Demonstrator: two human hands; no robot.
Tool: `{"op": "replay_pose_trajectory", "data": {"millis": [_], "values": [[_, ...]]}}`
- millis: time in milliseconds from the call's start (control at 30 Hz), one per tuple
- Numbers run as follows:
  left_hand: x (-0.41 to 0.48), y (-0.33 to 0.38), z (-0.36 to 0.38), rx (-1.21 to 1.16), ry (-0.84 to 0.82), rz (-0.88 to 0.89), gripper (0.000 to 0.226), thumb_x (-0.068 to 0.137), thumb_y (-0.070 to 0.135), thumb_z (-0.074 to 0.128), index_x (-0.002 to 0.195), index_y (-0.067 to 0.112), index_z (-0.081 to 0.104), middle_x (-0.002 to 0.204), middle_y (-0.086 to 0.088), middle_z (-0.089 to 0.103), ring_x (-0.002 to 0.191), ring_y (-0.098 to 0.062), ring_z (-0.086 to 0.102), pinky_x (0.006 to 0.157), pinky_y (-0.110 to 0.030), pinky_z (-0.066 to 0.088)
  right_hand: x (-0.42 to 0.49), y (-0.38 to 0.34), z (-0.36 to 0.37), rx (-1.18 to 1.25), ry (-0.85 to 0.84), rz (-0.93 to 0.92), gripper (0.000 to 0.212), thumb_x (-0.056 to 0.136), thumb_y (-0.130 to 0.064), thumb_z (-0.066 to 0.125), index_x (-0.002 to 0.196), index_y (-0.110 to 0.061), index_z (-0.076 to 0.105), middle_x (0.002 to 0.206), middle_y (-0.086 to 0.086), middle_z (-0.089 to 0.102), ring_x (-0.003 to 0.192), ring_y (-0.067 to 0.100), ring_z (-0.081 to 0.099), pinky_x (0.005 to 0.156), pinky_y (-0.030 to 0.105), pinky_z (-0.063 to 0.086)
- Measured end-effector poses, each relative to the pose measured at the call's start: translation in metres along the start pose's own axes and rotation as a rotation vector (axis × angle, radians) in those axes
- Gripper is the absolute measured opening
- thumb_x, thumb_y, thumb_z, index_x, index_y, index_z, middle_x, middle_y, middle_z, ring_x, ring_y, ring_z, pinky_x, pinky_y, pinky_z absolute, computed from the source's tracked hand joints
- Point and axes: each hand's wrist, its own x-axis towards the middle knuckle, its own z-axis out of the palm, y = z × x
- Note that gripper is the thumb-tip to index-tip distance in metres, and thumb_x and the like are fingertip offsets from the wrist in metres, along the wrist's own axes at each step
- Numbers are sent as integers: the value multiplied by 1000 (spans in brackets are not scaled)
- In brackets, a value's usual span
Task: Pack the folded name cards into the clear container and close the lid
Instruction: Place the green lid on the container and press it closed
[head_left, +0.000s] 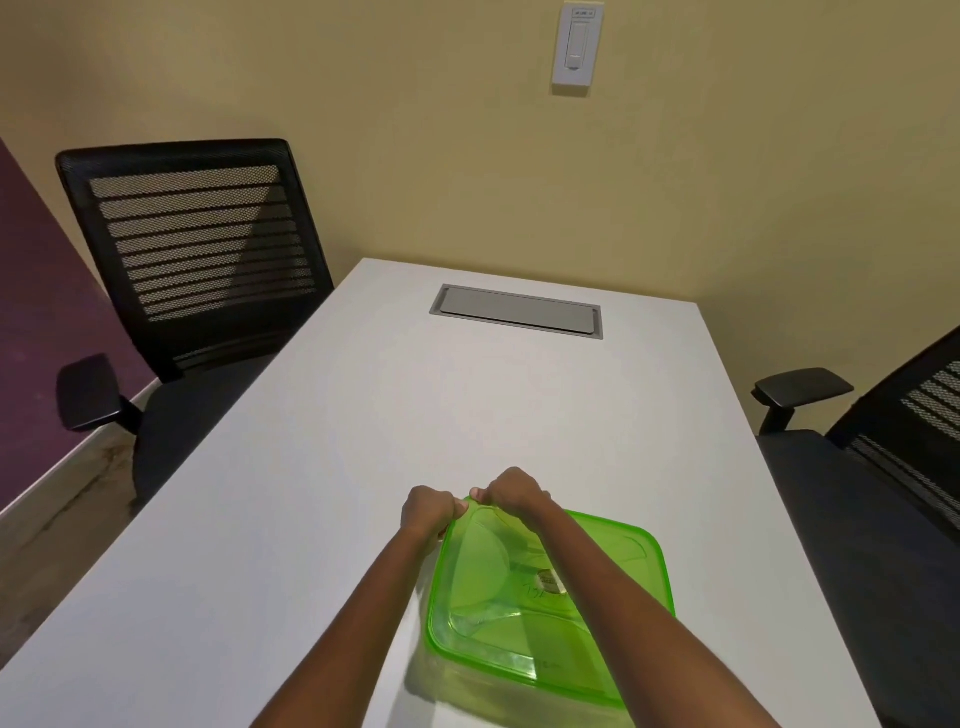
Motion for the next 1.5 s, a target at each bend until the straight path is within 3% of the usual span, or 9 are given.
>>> {"op": "replay_pose_trajectory", "data": {"millis": [167,300,467,633,800,933,1233,1367,1500], "values": [[-7,1,1,15,-14,43,25,81,4,64,59,5,51,66,-13,54,75,-27,51,69,-32,39,-19,5,0,7,102,-120,40,84,-43,59,56,-15,51,63,1,53,79,22,48,78,33,31],[-23,1,3,116,40,128,39,82,12,62,49,10,41,56,-7,44,59,-22,43,57,-26,31,-36,19,11,-39,355,-293,30,88,-34,56,107,-14,66,114,9,62,110,24,55,105,39,31],[-44,-12,2,243,92,233,49,91,25,54,47,18,34,63,-8,45,74,-23,42,67,-26,30,-66,51,12,-184,447,-336,36,90,-29,53,123,-14,56,127,8,54,121,25,50,116,45,19],[-64,-31,-5,260,121,245,45,92,30,54,51,19,40,78,-12,58,79,-22,48,70,-26,32,-105,86,14,-297,585,-231,32,71,-37,51,84,-19,74,87,6,74,82,23,74,70,52,56],[-83,-47,-12,285,117,220,48,93,33,51,50,15,38,59,-6,51,79,-28,53,71,-33,39,-135,124,24,-391,518,-169,55,96,-41,18,93,-25,71,96,5,75,90,24,73,68,49,57],[-102,-55,-12,293,153,244,31,94,32,50,95,3,61,118,-23,63,113,-35,57,94,-37,44,-149,137,28,-383,575,-150,78,97,-43,-2,91,-24,74,96,8,76,87,25,74,65,47,58],[-137,-73,8,978,319,581,57,99,39,30,149,12,21,156,-16,24,146,-26,21,115,-36,27,-157,135,36,-387,548,-158,88,95,-46,-7,90,-21,76,96,9,77,87,26,74,59,44,59],[-145,-79,29,1087,219,661,58,98,43,24,148,14,28,157,-16,22,147,-25,21,118,-38,23,-162,120,33,-366,476,-179,129,51,-71,-38,142,-17,36,153,15,30,143,30,25,113,52,26],[-135,-91,47,1087,244,763,88,97,47,0,87,15,81,96,-11,78,88,-23,76,64,-42,60,-172,112,35,-363,417,-146,120,48,-73,-27,149,-21,13,160,7,4,148,22,1,119,47,7]]}}
